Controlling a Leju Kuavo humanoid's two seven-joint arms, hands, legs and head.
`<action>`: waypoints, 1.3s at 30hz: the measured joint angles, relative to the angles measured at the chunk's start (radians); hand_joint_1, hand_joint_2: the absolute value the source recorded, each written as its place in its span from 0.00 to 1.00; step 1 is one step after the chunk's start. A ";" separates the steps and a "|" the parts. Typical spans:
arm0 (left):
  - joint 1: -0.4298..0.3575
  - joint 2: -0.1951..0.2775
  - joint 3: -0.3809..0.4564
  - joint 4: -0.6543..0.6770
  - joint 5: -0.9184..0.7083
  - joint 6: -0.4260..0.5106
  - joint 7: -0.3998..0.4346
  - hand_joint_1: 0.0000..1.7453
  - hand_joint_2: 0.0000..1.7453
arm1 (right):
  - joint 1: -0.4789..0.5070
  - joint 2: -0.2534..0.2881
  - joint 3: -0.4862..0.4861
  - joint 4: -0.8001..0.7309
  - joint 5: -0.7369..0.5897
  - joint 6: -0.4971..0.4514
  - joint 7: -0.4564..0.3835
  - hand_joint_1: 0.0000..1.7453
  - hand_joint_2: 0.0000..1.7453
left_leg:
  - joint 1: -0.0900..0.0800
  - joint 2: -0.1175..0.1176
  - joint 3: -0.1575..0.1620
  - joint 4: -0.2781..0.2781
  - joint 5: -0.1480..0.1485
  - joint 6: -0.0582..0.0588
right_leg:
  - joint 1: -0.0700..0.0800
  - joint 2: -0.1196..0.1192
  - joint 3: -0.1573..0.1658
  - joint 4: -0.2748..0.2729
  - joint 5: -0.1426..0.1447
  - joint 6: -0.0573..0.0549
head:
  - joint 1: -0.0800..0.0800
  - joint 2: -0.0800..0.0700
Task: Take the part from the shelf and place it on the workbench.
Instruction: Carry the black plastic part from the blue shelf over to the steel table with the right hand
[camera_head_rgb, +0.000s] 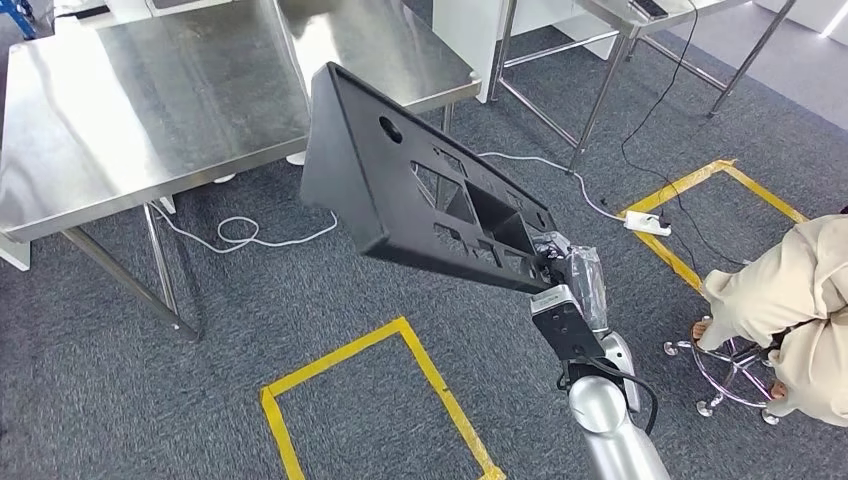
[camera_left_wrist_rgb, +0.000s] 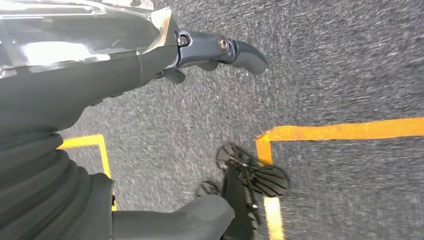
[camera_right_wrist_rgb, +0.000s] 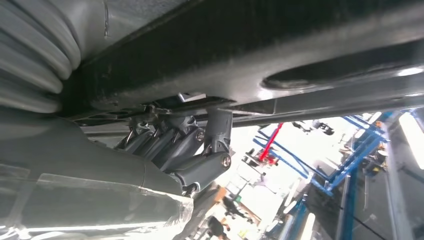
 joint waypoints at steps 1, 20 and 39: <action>-0.001 -0.001 0.000 0.000 0.001 0.000 0.000 0.00 1.00 | -0.001 -0.002 0.001 0.002 -0.001 0.000 0.000 1.00 1.00 | 0.000 -0.002 0.002 -0.001 0.000 0.001 | -0.002 0.009 -0.036 0.069 -0.026 -0.006 | 0.001 0.000; 0.002 -0.005 0.020 0.000 0.005 0.000 0.001 0.00 1.00 | -0.017 -0.011 0.017 0.035 -0.011 0.001 -0.002 1.00 1.00 | 0.013 0.000 -0.163 0.319 -0.129 -0.062 | 0.001 0.024 0.005 -0.045 0.045 -0.043 | -0.003 0.000; 0.003 -0.013 0.024 0.000 -0.010 -0.002 -0.006 0.00 1.00 | -0.043 -0.047 0.030 0.059 -0.051 0.000 -0.006 1.00 1.00 | 0.003 -0.012 0.029 0.006 -0.027 -0.026 | -0.012 0.023 -0.089 0.014 0.081 0.029 | 0.006 0.000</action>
